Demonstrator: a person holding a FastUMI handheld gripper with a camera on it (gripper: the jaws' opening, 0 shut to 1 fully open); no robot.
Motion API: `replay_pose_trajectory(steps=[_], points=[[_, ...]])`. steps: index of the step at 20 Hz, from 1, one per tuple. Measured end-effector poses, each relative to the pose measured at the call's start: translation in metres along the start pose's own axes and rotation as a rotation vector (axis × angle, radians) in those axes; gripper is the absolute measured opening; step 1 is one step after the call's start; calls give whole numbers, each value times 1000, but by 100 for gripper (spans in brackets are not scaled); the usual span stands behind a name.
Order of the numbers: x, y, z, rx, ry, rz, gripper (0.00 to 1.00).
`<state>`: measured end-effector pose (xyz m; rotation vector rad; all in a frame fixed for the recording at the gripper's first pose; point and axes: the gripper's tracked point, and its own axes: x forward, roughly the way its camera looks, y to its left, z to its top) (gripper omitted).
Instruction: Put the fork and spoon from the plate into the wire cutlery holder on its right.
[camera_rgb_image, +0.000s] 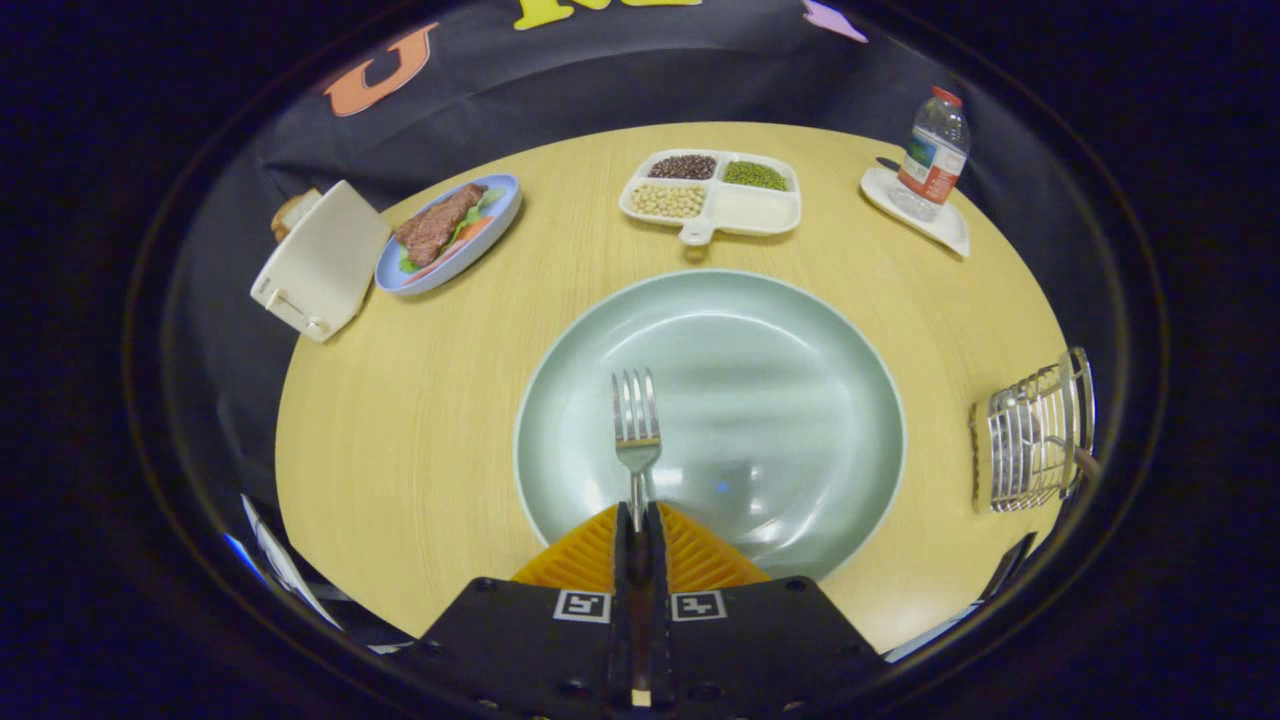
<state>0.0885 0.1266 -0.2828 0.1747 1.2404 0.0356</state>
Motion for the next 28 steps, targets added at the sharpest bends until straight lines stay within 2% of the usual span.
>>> replay_pose_trajectory(steps=[2,5,12,22,28], points=[[-5,-6,4,-5,-23,5,7],[-9,-11,3,31,-7,46,1],[-42,-43,18,53,-41,49,1],[-122,-127,29,69,-143,12,1],[-153,-188,11,99,-172,-10,1]])
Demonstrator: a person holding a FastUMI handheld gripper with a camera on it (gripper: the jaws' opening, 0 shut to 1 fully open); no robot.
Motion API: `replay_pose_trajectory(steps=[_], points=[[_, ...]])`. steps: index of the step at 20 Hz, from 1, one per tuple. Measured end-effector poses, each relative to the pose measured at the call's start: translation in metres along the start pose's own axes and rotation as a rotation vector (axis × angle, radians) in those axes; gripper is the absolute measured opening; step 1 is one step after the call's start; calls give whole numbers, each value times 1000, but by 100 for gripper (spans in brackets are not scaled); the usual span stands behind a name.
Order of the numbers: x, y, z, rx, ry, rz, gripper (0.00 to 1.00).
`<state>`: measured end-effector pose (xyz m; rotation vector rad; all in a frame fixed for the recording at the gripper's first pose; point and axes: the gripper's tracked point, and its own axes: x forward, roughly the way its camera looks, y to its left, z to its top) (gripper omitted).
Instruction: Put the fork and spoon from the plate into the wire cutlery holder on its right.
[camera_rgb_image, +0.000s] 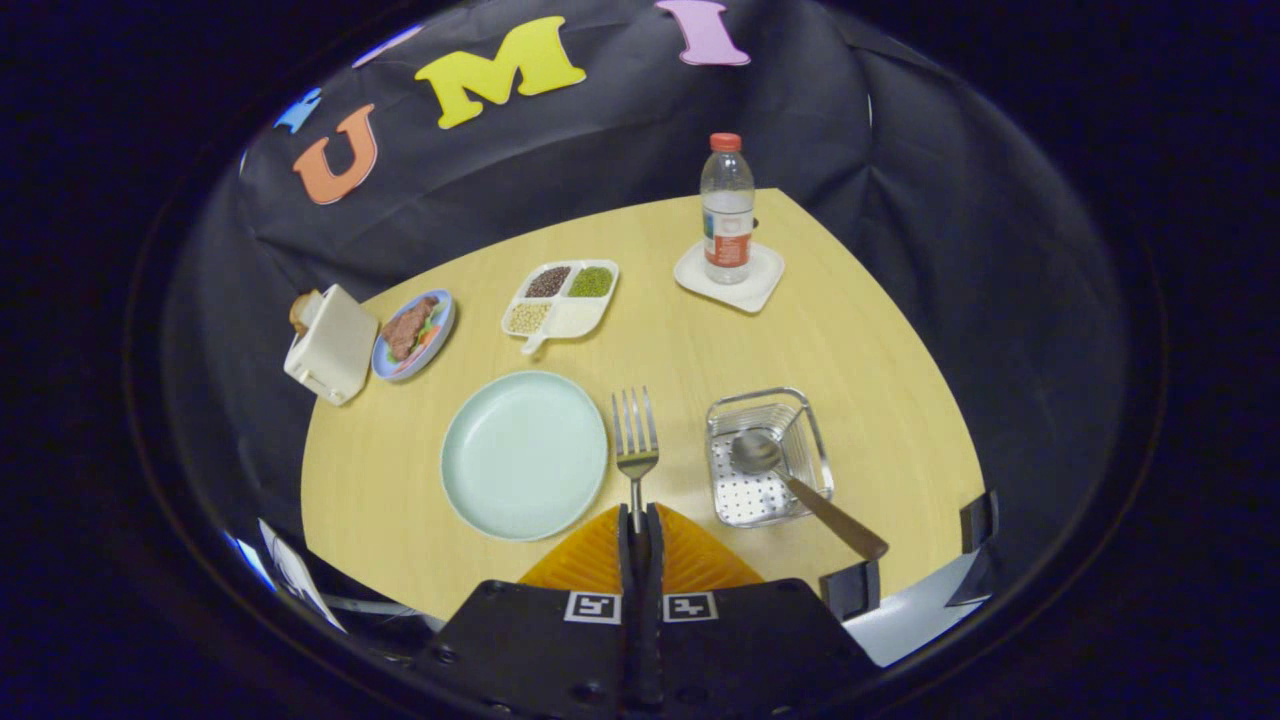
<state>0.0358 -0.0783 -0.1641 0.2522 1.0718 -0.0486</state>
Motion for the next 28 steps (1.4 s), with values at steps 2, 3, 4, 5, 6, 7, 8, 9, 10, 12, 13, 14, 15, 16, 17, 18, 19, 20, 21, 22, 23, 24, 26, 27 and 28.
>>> replay_pose_trajectory(steps=[2,3,4,5,6,7,8,9,10,12,13,14,15,16,17,18,19,20,21,22,23,24,26,27,28], points=[[-7,-19,1,21,-17,-19,1],[-9,-27,1,26,-21,-27,0],[-8,-35,0,32,-19,-41,1],[-7,-41,0,31,-19,-51,1],[-5,-45,-1,37,-13,-57,1],[-2,-47,-3,50,-2,-56,2],[0,-46,-6,52,6,-50,2],[3,-47,-7,50,11,-50,2],[5,-48,-8,49,15,-52,2],[6,-49,-8,50,21,-54,2],[5,-49,-8,49,23,-51,3],[4,-49,-8,48,24,-49,3],[6,-50,-9,50,26,-50,3],[7,-50,-11,55,32,-51,3],[8,-52,-11,59,35,-55,3],[8,-54,-11,61,31,-58,3],[8,-58,-12,63,34,-67,5],[9,-60,-12,65,40,-74,5],[9,-59,-12,68,36,-67,5],[10,-60,-11,72,37,-67,6],[11,-59,-9,81,33,-62,7],[11,-60,-9,82,29,-60,7],[11,-59,-6,78,17,-61,6],[12,-58,-5,70,9,-59,7],[12,-57,-4,64,3,-63,8]])
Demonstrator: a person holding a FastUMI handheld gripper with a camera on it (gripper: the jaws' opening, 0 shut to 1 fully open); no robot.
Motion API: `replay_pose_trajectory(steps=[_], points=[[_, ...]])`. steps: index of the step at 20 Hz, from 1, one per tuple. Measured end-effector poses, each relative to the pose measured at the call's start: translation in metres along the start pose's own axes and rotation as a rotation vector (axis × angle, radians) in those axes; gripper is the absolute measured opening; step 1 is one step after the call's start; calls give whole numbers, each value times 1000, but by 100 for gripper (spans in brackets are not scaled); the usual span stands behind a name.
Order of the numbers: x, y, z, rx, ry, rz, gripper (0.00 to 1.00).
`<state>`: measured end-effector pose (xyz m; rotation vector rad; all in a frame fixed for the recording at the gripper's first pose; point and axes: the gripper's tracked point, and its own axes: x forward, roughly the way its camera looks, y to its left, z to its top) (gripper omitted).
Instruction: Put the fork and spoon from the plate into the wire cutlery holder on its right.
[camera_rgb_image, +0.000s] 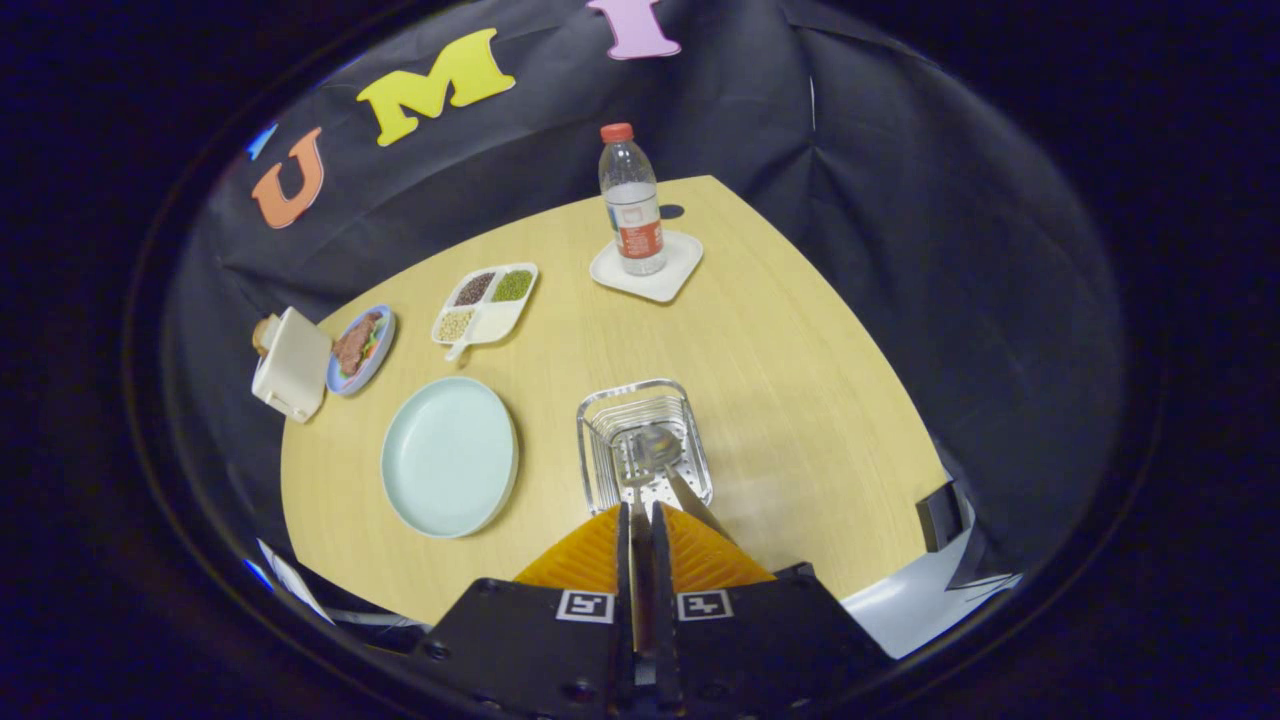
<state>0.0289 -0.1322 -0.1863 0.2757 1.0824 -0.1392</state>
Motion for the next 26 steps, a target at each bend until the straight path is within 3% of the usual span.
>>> replay_pose_trajectory(steps=[7,11,16,22,26], points=[[-15,10,16,-61,-126,-34,36],[-31,25,28,-98,-245,-43,47],[-71,53,43,-92,-460,-21,51],[-141,91,45,-127,-779,51,85],[-179,110,25,-172,-994,60,96]])
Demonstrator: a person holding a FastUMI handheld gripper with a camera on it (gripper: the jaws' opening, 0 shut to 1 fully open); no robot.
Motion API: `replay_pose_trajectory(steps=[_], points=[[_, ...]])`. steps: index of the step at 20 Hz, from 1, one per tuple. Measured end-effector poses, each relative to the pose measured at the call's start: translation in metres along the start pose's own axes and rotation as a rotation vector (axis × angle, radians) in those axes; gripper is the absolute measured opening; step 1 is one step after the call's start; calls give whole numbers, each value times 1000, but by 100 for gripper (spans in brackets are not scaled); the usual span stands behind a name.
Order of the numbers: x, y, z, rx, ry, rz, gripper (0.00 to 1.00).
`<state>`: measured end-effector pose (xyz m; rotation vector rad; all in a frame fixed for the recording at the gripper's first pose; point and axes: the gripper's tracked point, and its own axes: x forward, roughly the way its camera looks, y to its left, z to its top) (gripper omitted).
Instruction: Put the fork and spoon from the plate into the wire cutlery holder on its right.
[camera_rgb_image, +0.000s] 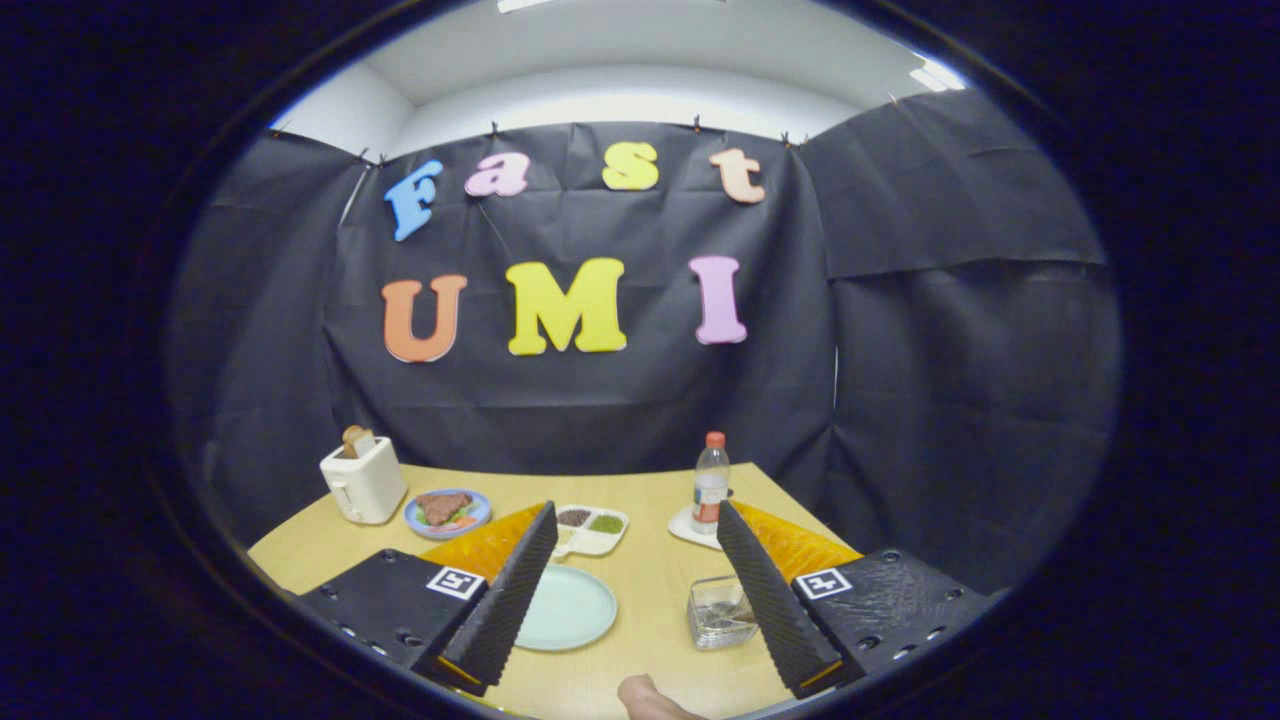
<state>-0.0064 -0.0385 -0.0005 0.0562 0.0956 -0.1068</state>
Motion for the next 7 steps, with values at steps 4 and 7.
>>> replay_pose_trajectory(steps=[4,7], points=[[-18,26,-30,35,-4,32,96],[-17,31,-43,3,-25,28,96]])
